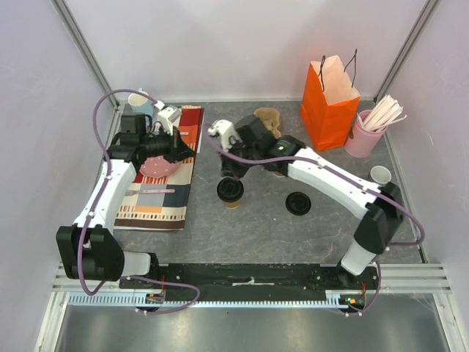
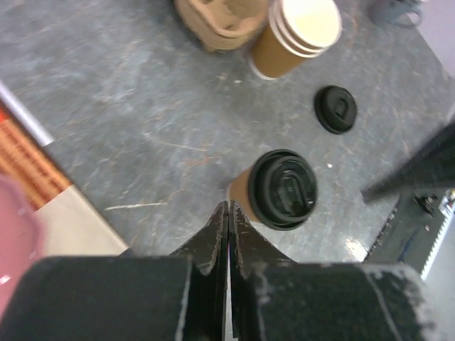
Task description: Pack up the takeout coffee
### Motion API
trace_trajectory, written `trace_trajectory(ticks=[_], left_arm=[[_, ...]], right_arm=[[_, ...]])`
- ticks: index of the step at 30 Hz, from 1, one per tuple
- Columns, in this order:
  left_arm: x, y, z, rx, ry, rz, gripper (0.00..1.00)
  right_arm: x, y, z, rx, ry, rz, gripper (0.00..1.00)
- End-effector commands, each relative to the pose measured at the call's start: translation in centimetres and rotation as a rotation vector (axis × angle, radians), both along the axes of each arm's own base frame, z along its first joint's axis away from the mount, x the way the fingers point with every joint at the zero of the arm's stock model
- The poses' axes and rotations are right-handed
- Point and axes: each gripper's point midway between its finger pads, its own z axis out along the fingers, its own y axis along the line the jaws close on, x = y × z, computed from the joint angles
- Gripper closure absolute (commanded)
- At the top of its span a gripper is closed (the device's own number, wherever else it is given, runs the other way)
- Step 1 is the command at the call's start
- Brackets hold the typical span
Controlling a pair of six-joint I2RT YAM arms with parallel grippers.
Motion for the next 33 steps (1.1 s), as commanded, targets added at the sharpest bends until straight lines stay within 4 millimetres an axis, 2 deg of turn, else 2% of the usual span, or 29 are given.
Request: trace_trajectory(ticks=[1, 3, 4, 6, 8, 13, 16, 18, 20, 21, 22, 24, 25, 28, 33], left_arm=[[-3.0, -4.9, -0.2, -0.059, 0.039, -0.185, 0.98], [-4.3, -5.9, -2.3, -0.019, 0.069, -0.231, 0.98], [-5.2, -7.1, -3.1, -0.005, 0.086, -0.276, 0.98], [-6.0, -7.8, -3.9, 0.006, 0.105, -0.303, 0.98], [-6.5, -8.7, -3.9, 0.005, 0.107, -0.336, 0.98], [-6.0, -9.5, -2.4, -0.001, 0.08, -0.352, 0.98], [-6.2, -9.8, -3.6, 0.0, 0.105, -0.359, 0.98], [-6.8, -9.9, -6.4, 0.013, 0.169, -0.361, 0.98], [-6.9, -9.7, -8.8, 0.04, 0.202, -0.354, 0.98], [-6.7, -9.7, -10.2, 0.053, 0.235, -0.347, 0.98], [-6.1, -9.5, -11.2, 0.079, 0.242, -0.315, 0.98], [-5.6, -9.3, -12.3, 0.096, 0.268, -0.293, 0.98], [-5.5, -9.3, -13.0, 0.106, 0.287, -0.287, 0.98], [-5.7, -9.4, -12.1, 0.092, 0.263, -0.303, 0.98], [-6.1, -9.6, -9.0, 0.064, 0.168, -0.333, 0.98]], right_arm=[[2.1, -1.7, -1.0, 0.165, 0.138, -0.158, 1.0], [1.8, -2.2, -2.4, 0.16, 0.16, -0.176, 1.0], [1.9, -2.2, -2.5, 0.162, 0.155, -0.182, 1.0], [2.0, -2.1, -2.9, 0.159, 0.161, -0.185, 1.0], [2.0, -2.0, -2.9, 0.157, 0.165, -0.182, 1.0], [2.7, -1.9, -1.4, 0.178, 0.135, -0.186, 1.0], [2.7, -1.9, -2.2, 0.167, 0.155, -0.194, 1.0], [2.2, -2.3, -4.7, 0.131, 0.202, -0.197, 1.0], [2.5, -3.0, -7.1, 0.101, 0.223, -0.223, 1.0], [2.0, -3.8, -9.2, 0.069, 0.255, -0.236, 1.0], [2.3, -4.3, -10.0, 0.072, 0.274, -0.25, 1.0], [1.8, -5.2, -12.5, 0.038, 0.324, -0.264, 1.0], [1.7, -5.3, -12.8, 0.038, 0.333, -0.263, 1.0], [1.7, -5.6, -12.4, 0.041, 0.32, -0.27, 1.0], [2.3, -4.9, -9.5, 0.093, 0.293, -0.244, 1.0]])
